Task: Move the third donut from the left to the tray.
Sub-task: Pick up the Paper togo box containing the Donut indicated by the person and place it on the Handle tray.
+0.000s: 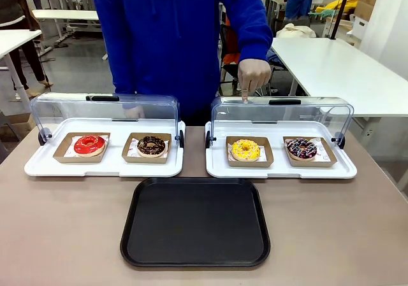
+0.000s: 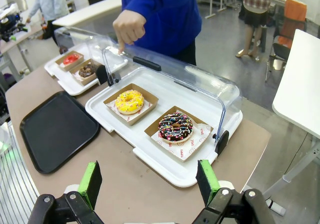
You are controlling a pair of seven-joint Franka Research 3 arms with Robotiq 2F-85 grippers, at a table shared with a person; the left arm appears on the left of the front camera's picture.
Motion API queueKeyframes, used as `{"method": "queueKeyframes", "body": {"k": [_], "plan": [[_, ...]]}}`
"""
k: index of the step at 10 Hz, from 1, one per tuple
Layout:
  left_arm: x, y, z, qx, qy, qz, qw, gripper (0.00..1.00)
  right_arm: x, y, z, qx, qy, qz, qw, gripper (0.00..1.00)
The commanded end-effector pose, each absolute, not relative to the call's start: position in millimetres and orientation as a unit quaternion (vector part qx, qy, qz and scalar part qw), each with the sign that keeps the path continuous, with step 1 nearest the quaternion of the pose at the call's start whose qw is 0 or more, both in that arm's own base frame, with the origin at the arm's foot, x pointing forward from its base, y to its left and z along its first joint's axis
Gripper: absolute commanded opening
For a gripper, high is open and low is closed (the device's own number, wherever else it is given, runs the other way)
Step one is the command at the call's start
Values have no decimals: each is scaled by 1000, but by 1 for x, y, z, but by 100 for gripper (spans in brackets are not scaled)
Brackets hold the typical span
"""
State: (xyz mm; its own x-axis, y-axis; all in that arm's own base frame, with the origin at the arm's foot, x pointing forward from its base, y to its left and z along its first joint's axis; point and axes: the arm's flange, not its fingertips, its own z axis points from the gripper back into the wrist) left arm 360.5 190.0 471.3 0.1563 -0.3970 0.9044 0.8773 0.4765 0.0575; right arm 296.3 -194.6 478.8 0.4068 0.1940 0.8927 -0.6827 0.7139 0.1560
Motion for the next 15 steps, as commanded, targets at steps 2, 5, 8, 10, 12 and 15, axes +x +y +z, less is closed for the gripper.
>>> {"method": "queueKeyframes", "body": {"k": [2, 5, 8, 10, 12, 15], "plan": [[359, 190, 473, -255, -474, -448, 714, 100, 300, -196, 481, 259, -482, 281, 788, 100], [359, 190, 473, -255, -474, -448, 714, 100, 300, -196, 481, 259, -482, 281, 788, 100], [359, 190, 473, -255, -474, -448, 714, 100, 300, -196, 481, 259, -482, 281, 788, 100], [359, 190, 473, -255, -474, -448, 714, 100, 300, -196, 481, 259, -482, 281, 788, 100], [359, 190, 473, -255, -474, -448, 714, 100, 296, -195, 479, 260, -470, 275, 797, 100], [359, 190, 473, -255, -474, -448, 714, 100, 321, -111, 507, 191, -443, 369, 794, 100]]}}
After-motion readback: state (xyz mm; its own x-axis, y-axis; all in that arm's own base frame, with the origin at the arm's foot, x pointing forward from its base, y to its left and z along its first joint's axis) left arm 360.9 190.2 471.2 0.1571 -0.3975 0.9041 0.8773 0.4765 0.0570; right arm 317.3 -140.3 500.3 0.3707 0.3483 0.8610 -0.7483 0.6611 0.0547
